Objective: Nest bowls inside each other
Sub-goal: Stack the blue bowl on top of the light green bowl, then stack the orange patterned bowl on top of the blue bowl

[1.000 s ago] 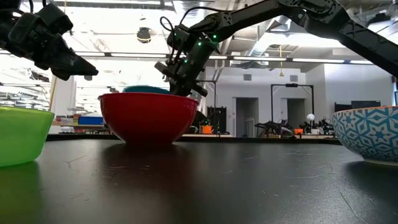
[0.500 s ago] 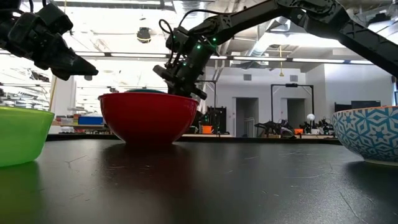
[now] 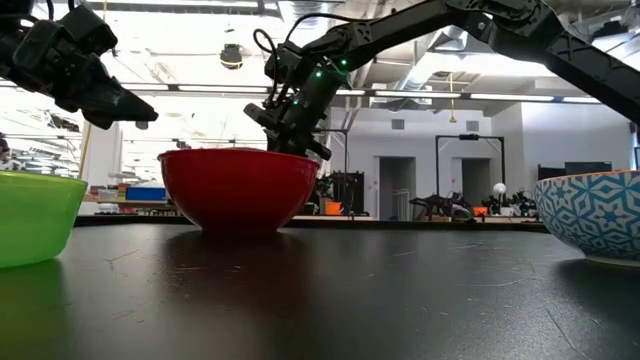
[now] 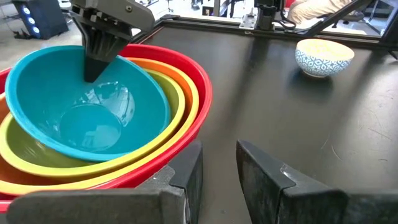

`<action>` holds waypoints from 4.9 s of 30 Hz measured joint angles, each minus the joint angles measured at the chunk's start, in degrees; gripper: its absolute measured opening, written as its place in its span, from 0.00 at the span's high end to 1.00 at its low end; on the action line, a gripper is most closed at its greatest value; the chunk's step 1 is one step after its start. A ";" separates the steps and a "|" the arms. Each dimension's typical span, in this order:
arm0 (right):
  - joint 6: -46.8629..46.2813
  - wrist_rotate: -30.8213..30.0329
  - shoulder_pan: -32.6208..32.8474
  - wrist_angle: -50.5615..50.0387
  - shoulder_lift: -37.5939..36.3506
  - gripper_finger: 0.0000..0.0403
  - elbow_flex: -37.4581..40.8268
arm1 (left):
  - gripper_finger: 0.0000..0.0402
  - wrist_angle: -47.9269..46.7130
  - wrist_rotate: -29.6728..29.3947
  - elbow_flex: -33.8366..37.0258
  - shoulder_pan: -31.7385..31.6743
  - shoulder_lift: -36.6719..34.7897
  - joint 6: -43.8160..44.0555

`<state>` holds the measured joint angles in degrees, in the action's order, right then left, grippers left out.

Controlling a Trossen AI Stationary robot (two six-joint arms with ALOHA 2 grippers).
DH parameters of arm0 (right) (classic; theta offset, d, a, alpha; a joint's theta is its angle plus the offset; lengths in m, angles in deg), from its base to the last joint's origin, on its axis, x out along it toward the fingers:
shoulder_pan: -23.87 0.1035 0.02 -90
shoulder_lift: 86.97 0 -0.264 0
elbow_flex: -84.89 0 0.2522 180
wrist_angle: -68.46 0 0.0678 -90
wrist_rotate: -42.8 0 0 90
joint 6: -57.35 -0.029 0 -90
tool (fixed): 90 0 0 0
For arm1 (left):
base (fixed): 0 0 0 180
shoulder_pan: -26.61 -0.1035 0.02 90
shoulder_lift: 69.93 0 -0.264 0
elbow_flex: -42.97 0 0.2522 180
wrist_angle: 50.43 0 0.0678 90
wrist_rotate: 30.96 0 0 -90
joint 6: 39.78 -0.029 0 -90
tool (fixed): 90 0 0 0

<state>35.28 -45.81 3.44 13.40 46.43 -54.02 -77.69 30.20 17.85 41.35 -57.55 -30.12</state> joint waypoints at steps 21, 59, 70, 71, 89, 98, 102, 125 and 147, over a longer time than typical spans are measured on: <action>-1.52 1.94 0.41 -0.33 0.00 0.82 0.00 | 0.78 0.79 1.47 -0.02 0.00 0.00 0.24; 1.56 3.50 4.39 -12.73 -2.81 0.58 -8.55 | 0.78 0.55 1.51 -0.01 0.00 -0.02 0.31; -3.55 10.68 21.09 -25.66 -3.89 0.64 -8.61 | 0.78 0.33 1.51 -0.01 0.00 -0.01 -0.14; -4.88 10.54 22.94 -28.85 -3.89 0.64 -8.61 | 0.78 0.30 1.51 -0.01 0.01 -0.01 -0.16; -17.28 -11.99 47.75 -48.70 -8.79 0.64 -3.41 | 0.78 -0.04 1.14 0.00 0.00 -0.02 -0.22; -38.71 -17.07 51.58 -45.59 -32.70 0.64 26.40 | 0.78 -0.02 1.01 0.00 0.00 -0.02 -0.13; -47.20 -16.76 52.33 -36.10 -43.63 0.64 42.44 | 0.78 0.01 0.72 0.00 0.00 -0.02 -0.11; -52.47 -4.30 48.07 -13.20 -59.21 0.64 76.81 | 0.78 -0.09 -0.31 -0.02 0.00 -0.02 0.64; -52.47 -4.15 48.03 2.94 -59.08 0.75 86.09 | 0.78 -0.11 -0.26 -0.02 0.00 -0.02 0.62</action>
<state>-17.19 -49.96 51.46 16.34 -12.65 32.08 -77.79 29.93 17.83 41.35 -57.57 -29.50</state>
